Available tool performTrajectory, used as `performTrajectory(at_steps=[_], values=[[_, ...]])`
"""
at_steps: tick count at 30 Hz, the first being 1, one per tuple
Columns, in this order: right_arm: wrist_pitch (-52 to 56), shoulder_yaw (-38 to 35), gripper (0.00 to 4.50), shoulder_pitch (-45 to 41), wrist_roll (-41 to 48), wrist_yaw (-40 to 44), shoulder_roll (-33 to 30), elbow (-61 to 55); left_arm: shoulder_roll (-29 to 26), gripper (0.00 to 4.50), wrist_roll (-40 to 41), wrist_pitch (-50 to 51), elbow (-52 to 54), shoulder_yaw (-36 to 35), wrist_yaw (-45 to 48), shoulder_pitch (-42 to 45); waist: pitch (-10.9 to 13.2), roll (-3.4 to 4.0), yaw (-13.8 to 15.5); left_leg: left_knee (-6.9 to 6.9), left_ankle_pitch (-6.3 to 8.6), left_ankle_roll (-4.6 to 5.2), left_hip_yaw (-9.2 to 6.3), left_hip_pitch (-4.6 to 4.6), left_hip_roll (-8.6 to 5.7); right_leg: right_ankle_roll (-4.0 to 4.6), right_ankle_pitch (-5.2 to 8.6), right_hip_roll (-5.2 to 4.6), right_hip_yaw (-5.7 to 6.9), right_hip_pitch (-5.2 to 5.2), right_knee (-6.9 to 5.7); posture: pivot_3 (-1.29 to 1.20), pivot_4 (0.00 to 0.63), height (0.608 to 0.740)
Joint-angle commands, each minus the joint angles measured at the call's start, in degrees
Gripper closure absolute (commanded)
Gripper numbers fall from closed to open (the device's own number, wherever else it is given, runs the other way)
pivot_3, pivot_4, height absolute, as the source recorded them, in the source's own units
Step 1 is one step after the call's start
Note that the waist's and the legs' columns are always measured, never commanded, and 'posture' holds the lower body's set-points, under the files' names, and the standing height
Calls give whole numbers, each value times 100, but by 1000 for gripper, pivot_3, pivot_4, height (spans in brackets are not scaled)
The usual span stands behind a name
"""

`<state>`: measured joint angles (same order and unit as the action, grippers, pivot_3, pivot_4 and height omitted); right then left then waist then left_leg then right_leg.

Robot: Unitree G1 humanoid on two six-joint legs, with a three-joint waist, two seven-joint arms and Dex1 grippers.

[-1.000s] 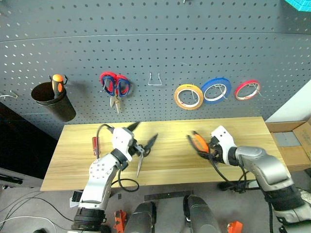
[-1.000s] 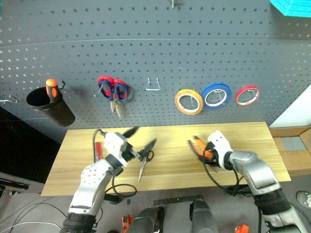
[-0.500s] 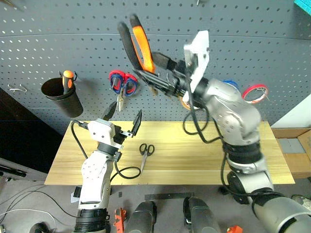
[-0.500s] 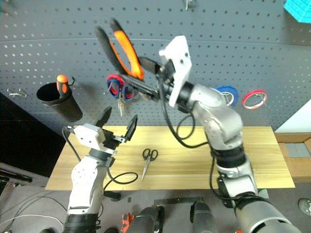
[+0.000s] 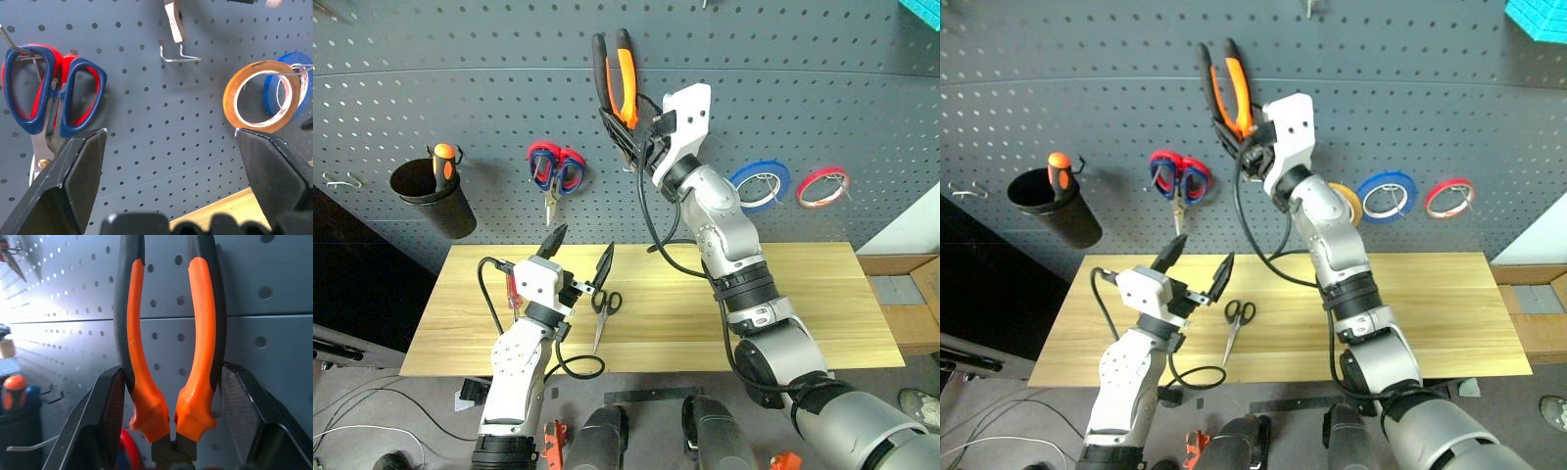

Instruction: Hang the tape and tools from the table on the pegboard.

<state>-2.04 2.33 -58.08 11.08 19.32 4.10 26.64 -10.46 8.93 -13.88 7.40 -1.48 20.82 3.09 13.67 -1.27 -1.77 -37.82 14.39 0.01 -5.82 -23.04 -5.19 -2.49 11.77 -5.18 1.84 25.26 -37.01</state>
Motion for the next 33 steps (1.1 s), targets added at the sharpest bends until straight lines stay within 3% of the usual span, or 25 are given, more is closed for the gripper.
performTrajectory(at_steps=[1,10,19,25,30,33], values=[[-585,-91,2154,-101,-175,-216,82,187,-34,0,25,8,287,10,-11,-44,0,0,1,0,-1,-2,0,0,0,0,0,0,0,0,-1,-16,185,740],[-1504,206,2154,-132,-1038,-739,10,891,-29,0,-26,85,425,-32,-112,-136,-1,1,10,-1,-2,-4,0,4,-1,4,-3,2,-4,-1,-7,-2,184,740],[-1226,224,2154,-7,-999,-631,113,849,-47,0,-35,104,402,-4,-156,-149,-1,1,9,-2,-5,-8,1,4,4,12,-7,6,-6,1,-9,-6,186,740],[-1122,226,138,173,-1048,-702,117,614,-60,0,-70,219,316,-14,-209,-143,-1,2,7,-2,-4,-6,0,6,4,15,-9,7,-6,-1,-10,-15,186,740],[-950,273,16,315,-1113,-697,22,212,-85,0,-191,427,231,40,-254,-192,-2,2,5,-5,2,6,0,9,3,19,-13,8,-6,-5,-9,-38,188,740],[-271,415,16,729,-1094,-405,-217,-734,-150,0,-279,754,65,109,-241,-250,-2,2,5,-3,2,6,1,8,4,19,-13,8,-7,-2,-9,-54,195,740]])
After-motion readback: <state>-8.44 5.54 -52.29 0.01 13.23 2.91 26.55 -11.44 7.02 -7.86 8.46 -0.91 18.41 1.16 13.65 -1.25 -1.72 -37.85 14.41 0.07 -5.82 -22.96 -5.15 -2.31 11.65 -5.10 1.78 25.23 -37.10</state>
